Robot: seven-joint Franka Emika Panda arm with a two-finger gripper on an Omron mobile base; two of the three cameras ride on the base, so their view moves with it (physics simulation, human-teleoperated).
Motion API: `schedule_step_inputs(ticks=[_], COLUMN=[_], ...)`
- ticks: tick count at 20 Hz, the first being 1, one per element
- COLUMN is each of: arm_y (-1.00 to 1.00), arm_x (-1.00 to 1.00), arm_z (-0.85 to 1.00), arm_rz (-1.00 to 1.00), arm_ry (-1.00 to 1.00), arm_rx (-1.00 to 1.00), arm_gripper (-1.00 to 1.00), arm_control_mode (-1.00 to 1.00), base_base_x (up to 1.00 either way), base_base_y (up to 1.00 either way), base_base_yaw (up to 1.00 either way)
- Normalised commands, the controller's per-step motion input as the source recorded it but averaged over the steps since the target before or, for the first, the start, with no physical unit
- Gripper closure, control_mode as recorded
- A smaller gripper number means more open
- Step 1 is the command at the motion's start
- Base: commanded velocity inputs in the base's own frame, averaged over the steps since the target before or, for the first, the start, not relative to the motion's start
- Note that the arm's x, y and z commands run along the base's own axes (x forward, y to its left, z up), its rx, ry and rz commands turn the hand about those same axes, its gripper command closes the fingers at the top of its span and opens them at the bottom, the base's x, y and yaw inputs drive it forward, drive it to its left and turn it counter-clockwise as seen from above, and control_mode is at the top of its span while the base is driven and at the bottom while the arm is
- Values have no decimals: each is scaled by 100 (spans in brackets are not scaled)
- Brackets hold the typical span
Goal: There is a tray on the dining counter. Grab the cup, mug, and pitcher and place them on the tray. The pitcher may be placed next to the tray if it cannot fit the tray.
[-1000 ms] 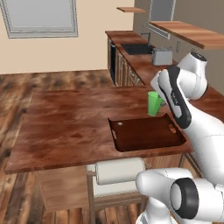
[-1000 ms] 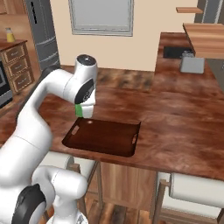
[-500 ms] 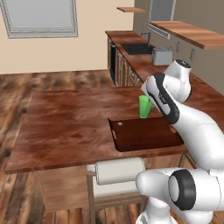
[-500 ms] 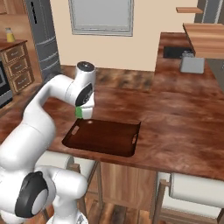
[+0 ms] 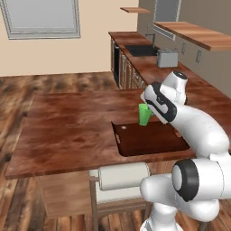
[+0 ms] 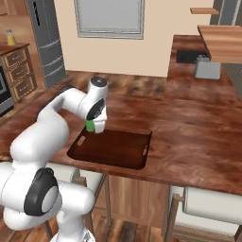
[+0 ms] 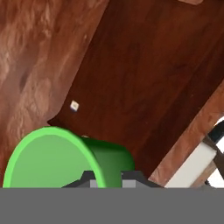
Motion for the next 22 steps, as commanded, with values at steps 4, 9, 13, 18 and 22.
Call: schedule_step_inputs(ticks=[4, 9, 13, 18, 22], arm_y=[4, 18, 13, 1, 0], arm_x=[38, 34, 22, 24, 31], arm_z=[-33, -27, -27, -34, -33], arm_rz=[5, 8, 9, 6, 5], arm_ry=[0, 0, 0, 0, 0], arm_rx=[-1, -4, -1, 0, 0], arm_gripper=[100, 100, 100, 100, 100], arm_control_mode=[-100, -100, -100, -100, -100], base_base_x=[0, 0, 0, 0, 0], base_base_y=[0, 0, 0, 0, 0], base_base_yaw=[0, 0, 0, 0, 0])
